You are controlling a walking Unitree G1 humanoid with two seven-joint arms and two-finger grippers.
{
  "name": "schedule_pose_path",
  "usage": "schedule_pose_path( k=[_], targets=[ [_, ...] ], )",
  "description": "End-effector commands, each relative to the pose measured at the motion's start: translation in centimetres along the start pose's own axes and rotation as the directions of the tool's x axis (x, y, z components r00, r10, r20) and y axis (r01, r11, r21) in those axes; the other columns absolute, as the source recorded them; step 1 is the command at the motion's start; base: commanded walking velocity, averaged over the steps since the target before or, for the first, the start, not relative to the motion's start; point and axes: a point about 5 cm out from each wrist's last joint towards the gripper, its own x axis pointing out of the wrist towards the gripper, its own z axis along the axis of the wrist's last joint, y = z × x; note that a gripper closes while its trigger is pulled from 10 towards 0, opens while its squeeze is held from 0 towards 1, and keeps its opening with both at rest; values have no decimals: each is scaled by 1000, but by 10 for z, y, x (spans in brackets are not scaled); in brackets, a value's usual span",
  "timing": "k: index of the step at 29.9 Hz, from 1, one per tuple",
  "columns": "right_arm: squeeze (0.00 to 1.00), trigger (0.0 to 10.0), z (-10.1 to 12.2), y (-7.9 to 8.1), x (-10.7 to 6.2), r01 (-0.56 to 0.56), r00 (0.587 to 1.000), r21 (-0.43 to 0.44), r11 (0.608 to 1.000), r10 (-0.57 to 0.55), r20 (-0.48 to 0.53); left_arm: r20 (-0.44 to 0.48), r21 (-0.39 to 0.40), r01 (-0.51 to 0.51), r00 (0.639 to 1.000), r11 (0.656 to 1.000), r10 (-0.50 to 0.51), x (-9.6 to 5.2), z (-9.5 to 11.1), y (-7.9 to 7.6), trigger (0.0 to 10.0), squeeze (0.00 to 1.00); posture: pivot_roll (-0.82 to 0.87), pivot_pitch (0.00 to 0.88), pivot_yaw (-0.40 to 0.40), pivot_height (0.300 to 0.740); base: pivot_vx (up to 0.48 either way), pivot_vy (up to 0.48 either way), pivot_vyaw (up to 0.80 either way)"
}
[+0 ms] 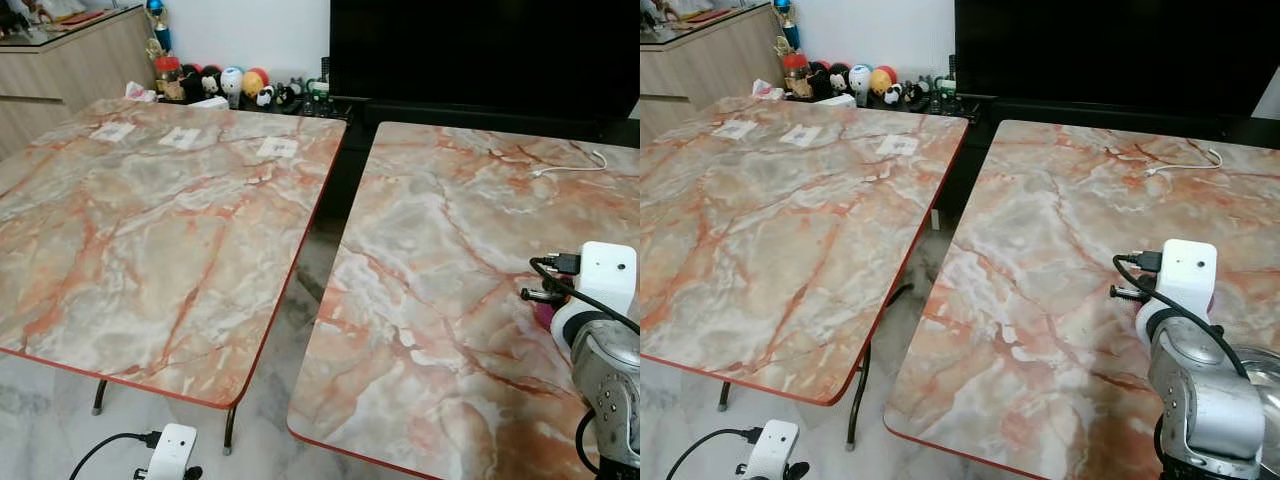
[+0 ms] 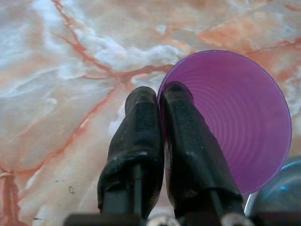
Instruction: Setting the table
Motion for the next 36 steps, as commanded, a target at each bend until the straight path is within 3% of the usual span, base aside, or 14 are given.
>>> schedule_pose_path(
  k=[1,33,34,35,36],
  targets=[
    [0,10000,-2,-1,0,5,1000,11,1000,-5,-20,-19,-7,1,1000,1000,-1,0,-4,-2,10000,0,-31,2,-11,740,0,0,0],
    [0,10000,-17,-2,-1,11,996,20,1000,-10,-90,-27,-10,0,1000,1000,0,-1,-7,0,10000,0,-23,4,-13,740,0,0,0],
    [24,10000,-16,-2,-1,12,996,21,1000,-10,-89,-27,-10,0,1000,1000,0,-1,-7,0,10000,0,-23,4,-13,740,0,0,0],
    [729,10000,-16,-2,-1,12,996,24,1000,-10,-87,-27,-9,-1,1000,1000,0,-1,-7,0,10000,0,-22,5,-14,740,0,0,0],
    [729,10000,-16,-2,-1,12,996,24,1000,-10,-87,-27,-9,-1,1000,1000,0,-1,-7,0,10000,0,-22,5,-14,740,0,0,0]
  ],
)
